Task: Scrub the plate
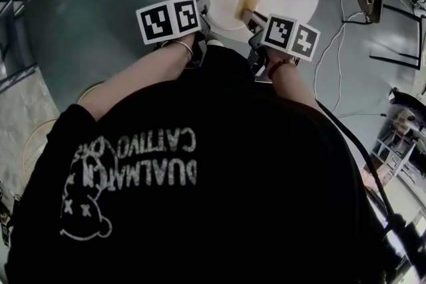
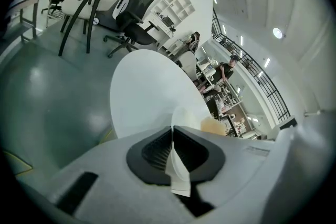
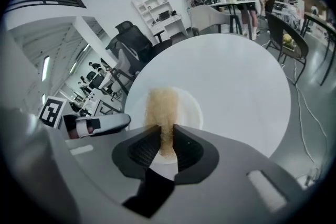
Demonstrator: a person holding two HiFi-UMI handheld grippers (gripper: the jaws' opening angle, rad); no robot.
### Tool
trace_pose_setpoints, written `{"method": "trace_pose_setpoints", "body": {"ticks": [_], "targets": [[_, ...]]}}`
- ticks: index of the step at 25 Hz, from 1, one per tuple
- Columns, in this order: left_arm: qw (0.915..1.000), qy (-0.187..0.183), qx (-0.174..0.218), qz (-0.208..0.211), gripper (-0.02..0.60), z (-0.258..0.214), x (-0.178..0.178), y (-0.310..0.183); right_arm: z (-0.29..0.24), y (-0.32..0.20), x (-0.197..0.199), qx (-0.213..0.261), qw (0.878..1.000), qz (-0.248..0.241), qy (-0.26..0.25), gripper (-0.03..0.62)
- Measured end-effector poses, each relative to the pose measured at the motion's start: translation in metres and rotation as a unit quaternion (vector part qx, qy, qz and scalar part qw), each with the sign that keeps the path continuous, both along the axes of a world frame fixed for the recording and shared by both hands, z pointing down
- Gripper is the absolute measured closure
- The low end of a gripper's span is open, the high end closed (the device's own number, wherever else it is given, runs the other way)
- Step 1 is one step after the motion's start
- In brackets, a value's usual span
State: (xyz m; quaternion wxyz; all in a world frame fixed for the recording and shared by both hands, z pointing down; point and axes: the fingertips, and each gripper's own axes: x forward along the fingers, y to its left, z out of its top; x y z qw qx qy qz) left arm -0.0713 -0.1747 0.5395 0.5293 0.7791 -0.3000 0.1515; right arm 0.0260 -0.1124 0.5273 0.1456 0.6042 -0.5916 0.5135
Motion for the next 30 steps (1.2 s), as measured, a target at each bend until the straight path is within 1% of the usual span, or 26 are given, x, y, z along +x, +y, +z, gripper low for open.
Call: {"method": "trace_pose_setpoints", "body": {"ticks": [3,7,10,12,17,19,22,26,30], "targets": [[0.9999,-0.002,-0.005,-0.01,0.568,0.003,-0.006,0.001,0.002,-0.004,-0.031,-0.005,0.999,-0.05,-0.013,0.514],[0.9999,0.003,-0.005,-0.014,0.568,0.002,-0.014,0.003,0.0,-0.006,-0.074,0.01,0.993,-0.113,-0.045,0.514],[0.9998,0.011,-0.012,-0.013,0.568,0.0,-0.013,0.003,0.003,-0.003,-0.084,0.003,0.989,-0.138,-0.048,0.514],[0.9998,0.011,-0.012,-0.009,0.568,-0.001,-0.01,0.003,0.003,-0.005,-0.079,0.005,0.99,-0.134,-0.045,0.514],[0.9999,0.015,-0.001,0.007,0.568,-0.005,0.002,0.006,-0.003,-0.018,-0.066,0.041,0.992,-0.115,-0.044,0.514],[0.9999,0.012,0.004,0.005,0.568,-0.005,0.001,0.004,0.001,-0.016,-0.068,0.035,0.991,-0.121,-0.045,0.514],[1.0,0.005,0.007,-0.001,0.568,-0.004,-0.005,0.002,0.013,-0.007,-0.067,0.009,0.991,-0.131,-0.035,0.514],[1.0,-0.004,0.001,-0.007,0.568,0.002,-0.013,0.002,0.02,0.0,-0.061,-0.004,0.993,-0.119,-0.023,0.514],[0.9999,-0.015,0.003,-0.007,0.567,0.006,-0.017,0.003,0.023,0.006,-0.051,-0.008,0.994,-0.105,-0.01,0.514]]}}
